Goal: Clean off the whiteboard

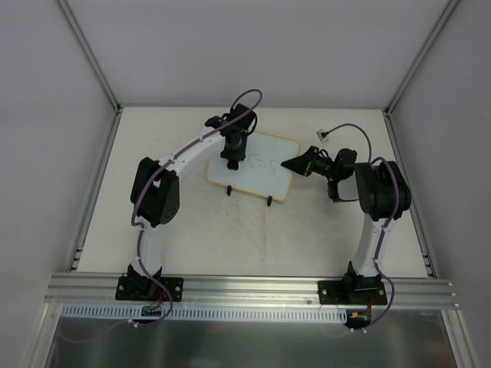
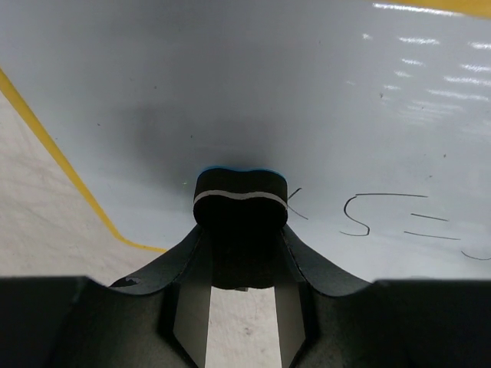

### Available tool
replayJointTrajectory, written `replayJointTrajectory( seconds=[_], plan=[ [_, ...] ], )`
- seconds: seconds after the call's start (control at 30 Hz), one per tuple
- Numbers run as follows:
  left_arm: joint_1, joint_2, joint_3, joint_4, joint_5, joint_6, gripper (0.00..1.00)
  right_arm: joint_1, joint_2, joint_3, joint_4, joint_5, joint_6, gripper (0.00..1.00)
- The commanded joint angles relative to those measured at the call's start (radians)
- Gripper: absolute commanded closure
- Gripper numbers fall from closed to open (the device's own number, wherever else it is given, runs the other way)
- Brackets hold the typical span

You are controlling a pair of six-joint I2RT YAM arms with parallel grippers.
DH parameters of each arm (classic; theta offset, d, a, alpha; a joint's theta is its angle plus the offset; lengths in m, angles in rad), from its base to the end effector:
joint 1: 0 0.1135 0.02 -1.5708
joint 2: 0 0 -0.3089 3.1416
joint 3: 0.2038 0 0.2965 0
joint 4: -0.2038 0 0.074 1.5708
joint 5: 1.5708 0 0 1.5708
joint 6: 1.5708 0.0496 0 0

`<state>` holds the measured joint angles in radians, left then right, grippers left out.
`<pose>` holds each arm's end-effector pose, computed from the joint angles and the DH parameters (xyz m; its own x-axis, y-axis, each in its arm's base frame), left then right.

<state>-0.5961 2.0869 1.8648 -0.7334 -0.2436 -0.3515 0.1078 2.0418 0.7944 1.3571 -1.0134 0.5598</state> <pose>0.4531 -0.2929 0.2770 -0.7824 0.1270 -0.6097 0.1707 0.9852 -0.0138 0.4021 0.0858 0.1435 -0.3833 0.2411 -0.8916 -0.8166 0.3625 0.4491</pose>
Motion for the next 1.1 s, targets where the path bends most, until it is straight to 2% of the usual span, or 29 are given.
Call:
replayJointTrajectory(
  seconds=[0.0,0.5,0.67,1.07],
  plan=[
    [-0.010,-0.030,-0.084,0.006,0.049,-0.026,1.00,0.023,-0.005,-0.015,0.175,-0.002,-0.110,1.00],
    [-0.042,-0.137,-0.394,0.146,0.076,-0.064,1.00,0.026,-0.015,-0.021,0.175,-0.005,-0.118,1.00],
    [-0.041,-0.110,-0.333,0.147,0.067,-0.050,1.00,0.027,-0.022,-0.026,0.175,-0.005,-0.120,1.00],
    [0.047,-0.080,-0.130,0.141,0.119,0.002,1.00,0.033,-0.020,-0.026,0.175,-0.007,-0.126,1.00]
  ],
)
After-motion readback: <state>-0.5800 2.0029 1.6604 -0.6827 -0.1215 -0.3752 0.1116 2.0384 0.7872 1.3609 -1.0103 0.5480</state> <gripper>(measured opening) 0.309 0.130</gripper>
